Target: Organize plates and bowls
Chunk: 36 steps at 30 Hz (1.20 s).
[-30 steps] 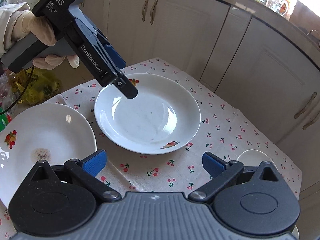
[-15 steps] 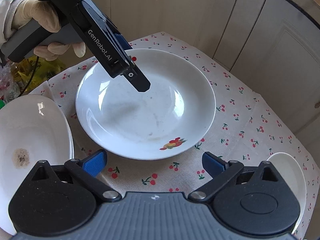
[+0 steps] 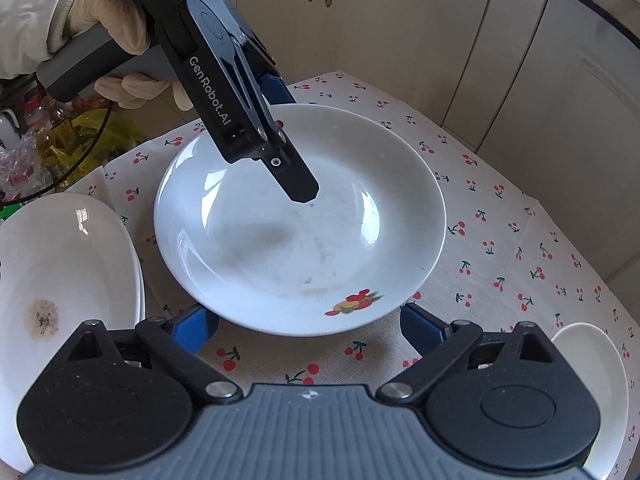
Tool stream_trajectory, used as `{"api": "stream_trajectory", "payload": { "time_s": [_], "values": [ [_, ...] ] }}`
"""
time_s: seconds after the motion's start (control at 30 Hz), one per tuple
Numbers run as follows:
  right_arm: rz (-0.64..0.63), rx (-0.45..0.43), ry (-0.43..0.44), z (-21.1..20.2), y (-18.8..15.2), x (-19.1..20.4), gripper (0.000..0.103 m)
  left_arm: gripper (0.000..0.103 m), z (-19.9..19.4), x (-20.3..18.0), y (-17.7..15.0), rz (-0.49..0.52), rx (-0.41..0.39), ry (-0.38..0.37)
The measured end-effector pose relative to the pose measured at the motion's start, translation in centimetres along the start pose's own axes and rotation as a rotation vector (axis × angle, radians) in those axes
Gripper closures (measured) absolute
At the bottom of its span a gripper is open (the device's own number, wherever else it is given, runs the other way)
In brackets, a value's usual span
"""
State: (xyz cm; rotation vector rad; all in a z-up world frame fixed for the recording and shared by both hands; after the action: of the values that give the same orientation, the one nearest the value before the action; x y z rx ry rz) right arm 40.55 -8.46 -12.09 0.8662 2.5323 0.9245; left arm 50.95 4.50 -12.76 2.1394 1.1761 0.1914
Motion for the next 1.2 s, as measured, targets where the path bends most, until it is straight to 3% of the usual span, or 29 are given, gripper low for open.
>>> {"api": "stream_trajectory", "payload": {
  "time_s": [1.2],
  "values": [
    [-0.015, -0.01, -0.029, -0.2, 0.54, -0.06, 0.004, 0.017, 0.15, 0.09, -0.09, -0.005, -0.02, 0.005]
  ]
}}
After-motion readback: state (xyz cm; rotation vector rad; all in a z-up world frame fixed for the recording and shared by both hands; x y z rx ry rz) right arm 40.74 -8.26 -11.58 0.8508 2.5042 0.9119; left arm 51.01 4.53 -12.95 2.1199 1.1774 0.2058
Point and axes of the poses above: each gripper's, at about its wrist camera, not at the fingertips, and z roughly the way its jaws point, x to its left, y to its top, the point moved 5 cm from there along z, roughly the way its jaws point, and after that the axes turned 9 degrees about -x, right-handed, at the moved point
